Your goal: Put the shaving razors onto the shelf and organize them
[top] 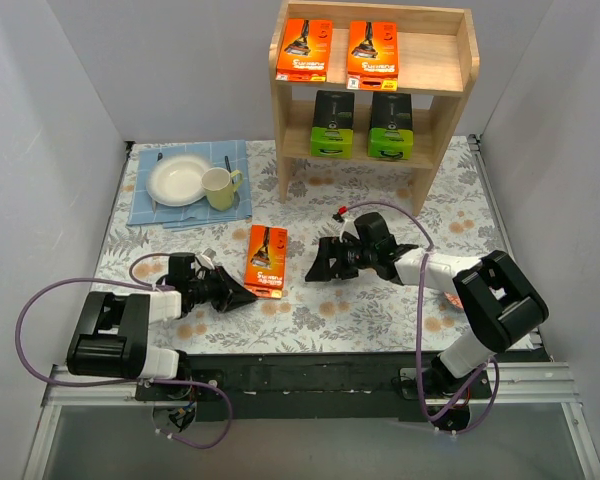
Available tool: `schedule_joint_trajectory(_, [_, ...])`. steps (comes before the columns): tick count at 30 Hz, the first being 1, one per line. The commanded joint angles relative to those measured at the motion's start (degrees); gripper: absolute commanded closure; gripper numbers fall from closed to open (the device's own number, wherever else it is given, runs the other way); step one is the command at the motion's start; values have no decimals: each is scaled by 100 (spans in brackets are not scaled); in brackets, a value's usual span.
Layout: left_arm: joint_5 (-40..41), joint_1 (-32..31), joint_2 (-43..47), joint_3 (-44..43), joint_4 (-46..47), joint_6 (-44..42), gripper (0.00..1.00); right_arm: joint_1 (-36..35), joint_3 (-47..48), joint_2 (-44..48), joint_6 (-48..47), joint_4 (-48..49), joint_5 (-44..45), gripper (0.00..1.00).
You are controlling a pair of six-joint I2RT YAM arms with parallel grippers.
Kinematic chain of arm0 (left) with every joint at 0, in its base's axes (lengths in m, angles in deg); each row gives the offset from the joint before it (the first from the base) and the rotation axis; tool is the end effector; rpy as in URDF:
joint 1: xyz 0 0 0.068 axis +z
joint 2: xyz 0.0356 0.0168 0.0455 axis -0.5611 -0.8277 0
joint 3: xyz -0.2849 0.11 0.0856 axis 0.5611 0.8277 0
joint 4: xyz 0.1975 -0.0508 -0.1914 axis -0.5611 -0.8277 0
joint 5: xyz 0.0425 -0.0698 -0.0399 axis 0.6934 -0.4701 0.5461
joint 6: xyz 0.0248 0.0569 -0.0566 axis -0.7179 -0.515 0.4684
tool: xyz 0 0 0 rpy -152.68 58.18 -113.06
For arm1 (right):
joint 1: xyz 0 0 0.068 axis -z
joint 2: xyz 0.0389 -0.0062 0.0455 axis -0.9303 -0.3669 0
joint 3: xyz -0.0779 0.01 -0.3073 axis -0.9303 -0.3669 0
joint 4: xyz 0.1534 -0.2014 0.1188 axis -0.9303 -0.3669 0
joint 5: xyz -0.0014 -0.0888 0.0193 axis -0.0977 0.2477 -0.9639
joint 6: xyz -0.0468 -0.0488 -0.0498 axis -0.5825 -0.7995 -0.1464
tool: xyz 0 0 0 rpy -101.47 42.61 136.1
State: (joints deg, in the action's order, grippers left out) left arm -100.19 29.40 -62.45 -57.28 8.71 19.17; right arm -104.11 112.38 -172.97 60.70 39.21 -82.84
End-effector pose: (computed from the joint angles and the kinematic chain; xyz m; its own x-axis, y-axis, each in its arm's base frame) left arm 0.2030 -0.0684 0.1073 -0.5165 -0.6757 0.5261 -0.7727 0.1030 -0.6263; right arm 0.2697 0.2334 0.1853 -0.8007 -0.0748 -0.5944 -0.5022 0.6247 0.5979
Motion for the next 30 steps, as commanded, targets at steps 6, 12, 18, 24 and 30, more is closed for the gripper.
schedule_joint_trajectory(6, [-1301, -71, -201, -433, 287, 47, 100, 110, -244, -141, 2750, 937, -738, 10])
schedule_joint_trajectory(12, [-1410, -493, -394, -986, -19, 739, 100, 83, -95, -519, 3456, 1334, -642, 10])
schedule_joint_trajectory(18, [-1295, -933, -535, -1303, 147, 1462, 100, -39, 159, -835, 3816, 799, -466, 11])
schedule_joint_trajectory(24, [-1268, -1144, -658, -1286, 270, 1568, 100, -163, 248, -870, 4071, 876, -342, 16])
schedule_joint_trajectory(30, [-1075, -1223, -746, -1198, 445, 1611, 100, -154, 292, -748, 3739, 1017, -527, 37])
